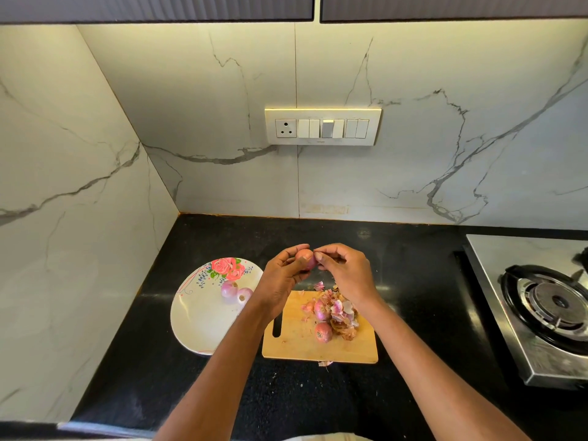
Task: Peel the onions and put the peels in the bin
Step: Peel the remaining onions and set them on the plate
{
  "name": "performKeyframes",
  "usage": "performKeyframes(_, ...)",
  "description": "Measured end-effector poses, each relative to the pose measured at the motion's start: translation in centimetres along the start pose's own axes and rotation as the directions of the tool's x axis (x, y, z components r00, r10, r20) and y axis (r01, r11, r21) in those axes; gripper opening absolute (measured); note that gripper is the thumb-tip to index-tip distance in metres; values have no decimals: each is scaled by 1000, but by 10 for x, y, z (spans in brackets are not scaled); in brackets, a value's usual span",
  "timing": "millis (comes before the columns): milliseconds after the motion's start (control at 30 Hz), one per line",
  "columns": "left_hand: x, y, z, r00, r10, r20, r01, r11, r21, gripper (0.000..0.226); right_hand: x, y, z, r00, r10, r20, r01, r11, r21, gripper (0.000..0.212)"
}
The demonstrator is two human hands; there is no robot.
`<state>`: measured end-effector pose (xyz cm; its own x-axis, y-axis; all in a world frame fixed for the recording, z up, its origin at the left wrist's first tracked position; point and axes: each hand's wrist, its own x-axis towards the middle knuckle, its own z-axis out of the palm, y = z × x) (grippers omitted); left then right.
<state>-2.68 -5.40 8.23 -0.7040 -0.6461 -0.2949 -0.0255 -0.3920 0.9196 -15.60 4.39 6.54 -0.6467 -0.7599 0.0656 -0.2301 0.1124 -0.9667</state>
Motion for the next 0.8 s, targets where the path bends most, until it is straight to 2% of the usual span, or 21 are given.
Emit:
performKeyframes(167, 0, 2, 1, 1000, -4, 22, 4, 1000, -24, 28, 5, 0, 0, 994, 43, -99, -48, 998, -42, 10)
performKeyframes(333, -5, 2, 4, 999, -9, 34, 11, 999, -31, 44, 6, 6, -2, 988, 100, -122, -105, 994, -36, 7)
performKeyframes(500, -4, -6, 2, 998, -42, 37, 44, 998, -45, 16, 4, 12, 2, 981, 122, -148, -132, 990, -58, 7)
performKeyframes(633, -4, -4, 3, 998, -49, 38, 49, 999, -5, 32, 7, 21, -7, 952, 185, -246, -204, 978, -54, 9)
performKeyframes(700, -4, -3, 0, 999, -35, 24, 34, 999, 6, 30, 8, 27, -13, 963, 181, -197, -209, 969, -132, 9)
performKeyframes(800, -1, -5, -8, 1000, -7, -11, 8, 1000, 7, 26, 6, 33, -11, 987, 158, 8, -146, 928, -342, 16)
